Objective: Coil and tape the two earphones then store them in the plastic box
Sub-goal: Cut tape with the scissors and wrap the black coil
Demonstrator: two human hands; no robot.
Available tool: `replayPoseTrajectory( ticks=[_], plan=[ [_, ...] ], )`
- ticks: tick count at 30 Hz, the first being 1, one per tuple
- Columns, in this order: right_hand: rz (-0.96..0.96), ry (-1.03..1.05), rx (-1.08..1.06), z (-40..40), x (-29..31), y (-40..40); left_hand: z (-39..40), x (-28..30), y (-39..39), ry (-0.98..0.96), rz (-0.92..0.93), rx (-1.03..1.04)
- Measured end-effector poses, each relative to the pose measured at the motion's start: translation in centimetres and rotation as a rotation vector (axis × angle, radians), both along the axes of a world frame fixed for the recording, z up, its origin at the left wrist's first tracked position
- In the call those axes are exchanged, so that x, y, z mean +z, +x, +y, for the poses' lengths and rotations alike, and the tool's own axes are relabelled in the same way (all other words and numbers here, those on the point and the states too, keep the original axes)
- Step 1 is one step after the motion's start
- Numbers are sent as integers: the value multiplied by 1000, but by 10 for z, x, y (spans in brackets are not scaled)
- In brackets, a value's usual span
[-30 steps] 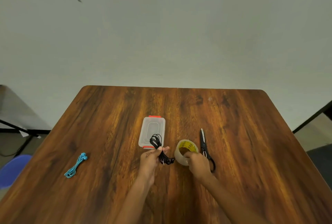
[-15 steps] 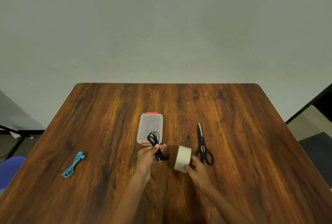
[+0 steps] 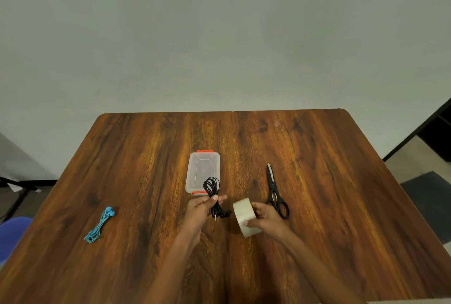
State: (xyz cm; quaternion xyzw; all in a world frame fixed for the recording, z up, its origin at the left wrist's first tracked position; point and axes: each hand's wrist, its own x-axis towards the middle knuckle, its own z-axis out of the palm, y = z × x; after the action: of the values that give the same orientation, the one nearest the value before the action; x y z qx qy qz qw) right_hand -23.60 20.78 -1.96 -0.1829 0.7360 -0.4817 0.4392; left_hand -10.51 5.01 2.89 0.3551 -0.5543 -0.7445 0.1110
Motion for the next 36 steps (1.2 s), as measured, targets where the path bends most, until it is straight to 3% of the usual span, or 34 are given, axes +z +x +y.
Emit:
replayPoseTrajectory(
  ticks=[7, 13, 15, 19, 22, 36],
  plan=[
    [210, 133, 277, -19, 23, -17, -3, -9, -6, -146, -56, -262],
    [285, 60, 497, -25, 23, -24, -1, -26, -10, -298, -195, -436],
    [298, 30, 438, -22, 20, -25, -3, -30, -12, -306, -219, -434],
    [603, 27, 145, -15, 5, -17, -4, -36, -16, -354, -243, -391],
    [686, 41, 8, -11, -2, -3, 4, -40, -19, -368, -233, -321],
    [730, 82, 18, -5, 3, 6, 17, -41, -25, -286, -175, -175]
  ],
)
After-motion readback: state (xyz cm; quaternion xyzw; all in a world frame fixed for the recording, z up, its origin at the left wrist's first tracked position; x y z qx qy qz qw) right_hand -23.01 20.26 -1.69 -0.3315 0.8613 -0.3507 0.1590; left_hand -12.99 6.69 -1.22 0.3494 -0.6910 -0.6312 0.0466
